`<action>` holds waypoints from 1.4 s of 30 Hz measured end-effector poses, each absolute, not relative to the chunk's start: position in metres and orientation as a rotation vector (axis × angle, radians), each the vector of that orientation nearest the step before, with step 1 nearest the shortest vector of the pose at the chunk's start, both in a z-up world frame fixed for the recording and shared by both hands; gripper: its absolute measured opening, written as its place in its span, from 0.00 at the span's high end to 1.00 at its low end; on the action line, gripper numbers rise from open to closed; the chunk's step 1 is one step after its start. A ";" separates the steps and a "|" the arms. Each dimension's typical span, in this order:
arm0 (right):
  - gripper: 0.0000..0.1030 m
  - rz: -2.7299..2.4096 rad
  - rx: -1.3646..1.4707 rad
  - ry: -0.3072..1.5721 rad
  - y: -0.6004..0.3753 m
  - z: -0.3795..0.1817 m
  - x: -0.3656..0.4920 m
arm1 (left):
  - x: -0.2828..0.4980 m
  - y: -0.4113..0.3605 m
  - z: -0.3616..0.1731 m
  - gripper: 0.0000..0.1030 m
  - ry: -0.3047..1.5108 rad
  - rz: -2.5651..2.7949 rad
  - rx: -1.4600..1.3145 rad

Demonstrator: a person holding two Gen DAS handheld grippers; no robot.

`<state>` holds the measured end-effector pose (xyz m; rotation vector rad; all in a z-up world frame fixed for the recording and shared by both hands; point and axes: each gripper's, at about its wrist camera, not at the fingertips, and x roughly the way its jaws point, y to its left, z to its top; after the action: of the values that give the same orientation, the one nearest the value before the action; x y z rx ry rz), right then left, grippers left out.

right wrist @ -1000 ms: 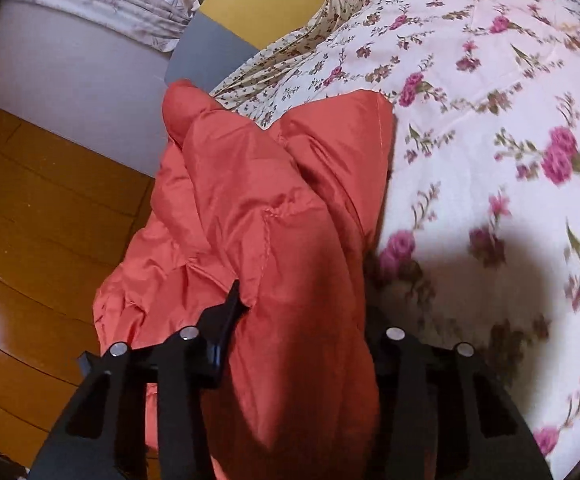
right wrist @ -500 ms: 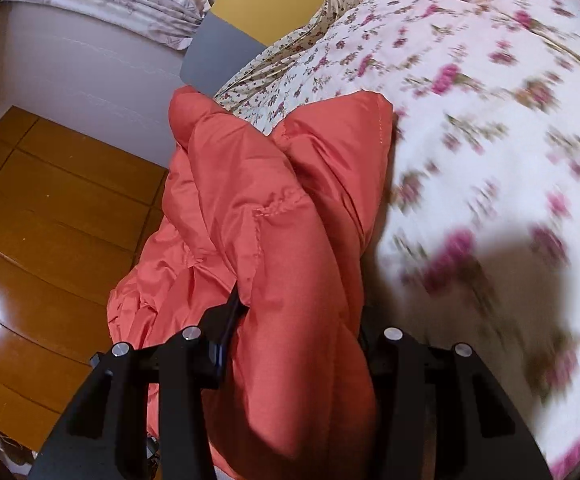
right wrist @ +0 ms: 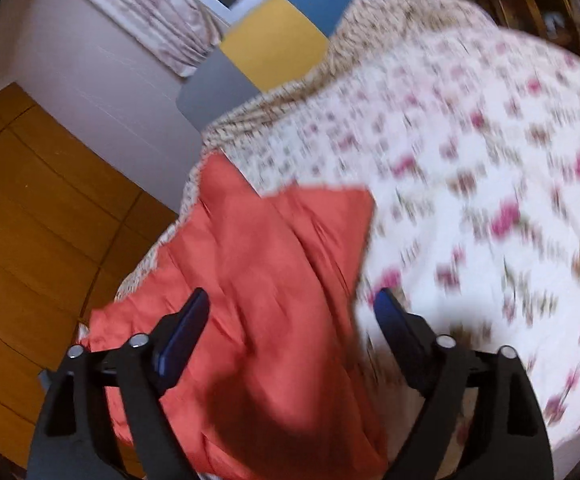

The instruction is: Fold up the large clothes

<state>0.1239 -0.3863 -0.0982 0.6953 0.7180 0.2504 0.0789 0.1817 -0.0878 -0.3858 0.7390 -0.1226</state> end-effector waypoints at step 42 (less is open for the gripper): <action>0.89 0.052 0.445 0.575 -0.328 -0.048 0.298 | 0.259 0.146 -0.010 0.83 0.484 0.091 -0.339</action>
<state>0.2977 -0.3276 -0.0479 0.4446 0.5747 0.0523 0.2590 0.1458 -0.0099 -0.3388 0.4841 0.0913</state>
